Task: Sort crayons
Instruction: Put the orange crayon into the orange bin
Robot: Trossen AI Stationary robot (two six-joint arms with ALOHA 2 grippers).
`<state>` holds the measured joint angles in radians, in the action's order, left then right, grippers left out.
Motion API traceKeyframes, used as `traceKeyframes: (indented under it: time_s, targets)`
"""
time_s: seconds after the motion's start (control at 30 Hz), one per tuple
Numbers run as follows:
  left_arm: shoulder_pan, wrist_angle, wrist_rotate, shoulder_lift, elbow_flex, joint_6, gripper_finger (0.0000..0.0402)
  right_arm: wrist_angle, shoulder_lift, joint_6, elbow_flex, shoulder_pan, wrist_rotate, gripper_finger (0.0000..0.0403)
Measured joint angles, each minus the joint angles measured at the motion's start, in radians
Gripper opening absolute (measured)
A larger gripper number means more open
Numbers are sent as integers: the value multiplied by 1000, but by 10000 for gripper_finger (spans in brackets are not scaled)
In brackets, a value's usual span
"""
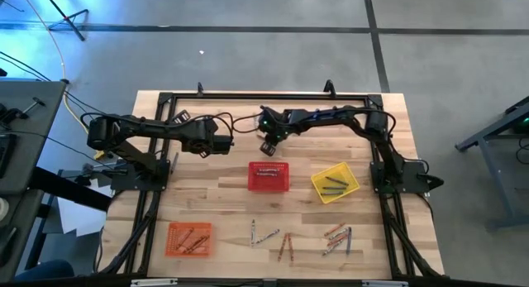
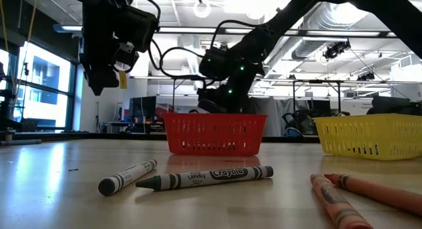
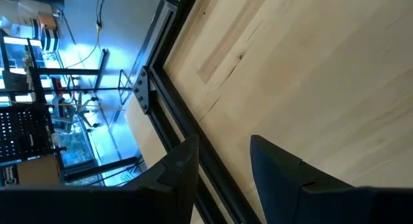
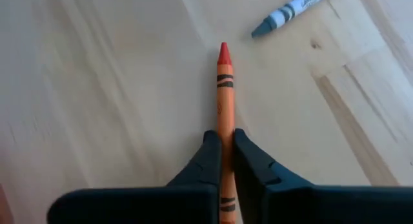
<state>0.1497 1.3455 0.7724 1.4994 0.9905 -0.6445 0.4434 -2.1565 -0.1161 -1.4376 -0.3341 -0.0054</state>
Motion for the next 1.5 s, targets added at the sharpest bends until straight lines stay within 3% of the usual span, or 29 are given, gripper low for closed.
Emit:
traceKeyframes:
  time_s: [0.2,0.37,0.53,0.83,0.97,1.07,1.13,1.3,1.37,1.5]
  targets:
    - [0,-1,-1,0,0,-29,129,90,40,62,6,-23,-21,5]
    - [0,-3,-3,0,0,-62,129,218,150,113,14,-57,-14,3]
    - [-2,-71,43,0,0,-111,129,281,288,141,19,-81,59,2]
    - [-63,-585,80,0,-24,109,129,263,477,237,19,-75,56,1]
    - [-97,-887,68,0,-104,214,129,211,583,241,166,-82,46,1]
    - [-112,-1123,29,0,-169,306,129,62,704,176,365,-105,-25,1]
    - [-117,-1334,-25,0,-207,383,129,-136,787,120,511,-111,-85,1]
    - [-118,-1904,-366,0,-295,586,129,-649,939,-13,802,-69,-172,1]
    - [-119,-2042,-452,0,-316,602,129,-776,972,-48,871,-43,-171,1]
    - [-118,-2199,-522,0,-327,598,129,-953,1002,-78,935,30,-171,1]
